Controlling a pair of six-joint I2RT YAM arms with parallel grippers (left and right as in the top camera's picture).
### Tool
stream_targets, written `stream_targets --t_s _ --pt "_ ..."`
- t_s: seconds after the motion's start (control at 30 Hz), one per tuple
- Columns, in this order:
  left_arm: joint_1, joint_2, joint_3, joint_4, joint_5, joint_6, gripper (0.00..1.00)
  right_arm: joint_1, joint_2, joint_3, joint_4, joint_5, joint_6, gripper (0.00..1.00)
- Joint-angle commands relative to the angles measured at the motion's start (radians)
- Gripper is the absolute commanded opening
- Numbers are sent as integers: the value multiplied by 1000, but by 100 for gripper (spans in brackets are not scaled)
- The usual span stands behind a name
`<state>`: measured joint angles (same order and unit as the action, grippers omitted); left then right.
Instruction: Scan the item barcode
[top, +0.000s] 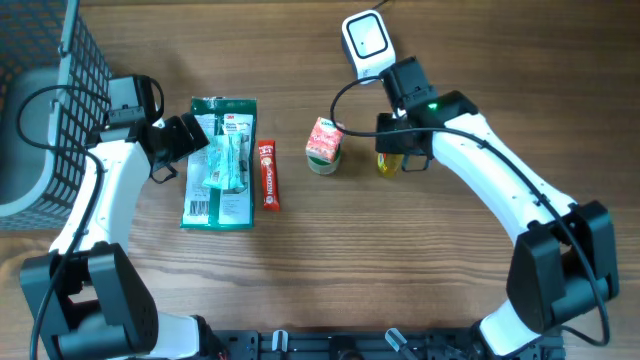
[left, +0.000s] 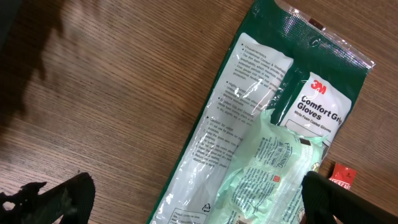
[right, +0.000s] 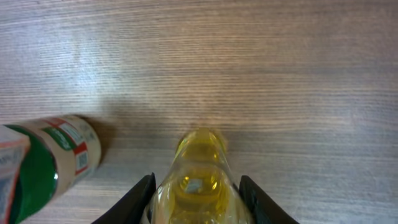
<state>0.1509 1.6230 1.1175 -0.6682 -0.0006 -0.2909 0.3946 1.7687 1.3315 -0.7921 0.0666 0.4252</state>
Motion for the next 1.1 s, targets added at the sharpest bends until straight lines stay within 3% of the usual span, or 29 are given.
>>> stream_targets --t_s 0.0,0.13,0.3,0.47,0.67,0.8,1.07 --pt "4 -21 9 3 8 -6 100 -100 -149 -2 -13 -170 -10 26" --pt "4 -21 9 2 8 -6 100 -226 -274 -2 -35 -504 -92 25" --pt "4 -21 9 3 8 -6 100 -272 -291 -3 -119 -517 -142 22" --pt "4 -21 9 3 8 -6 100 -270 -282 -9 -180 -281 -153 22" --pt "4 -21 9 3 8 -6 100 -252 -280 -92 -106 -212 -162 22" --pt "4 -21 9 3 8 -6 100 -209 -264 -162 -71 -48 -152 22" --pt "4 -21 9 3 8 -6 100 -151 -209 -169 -48 113 -136 23"
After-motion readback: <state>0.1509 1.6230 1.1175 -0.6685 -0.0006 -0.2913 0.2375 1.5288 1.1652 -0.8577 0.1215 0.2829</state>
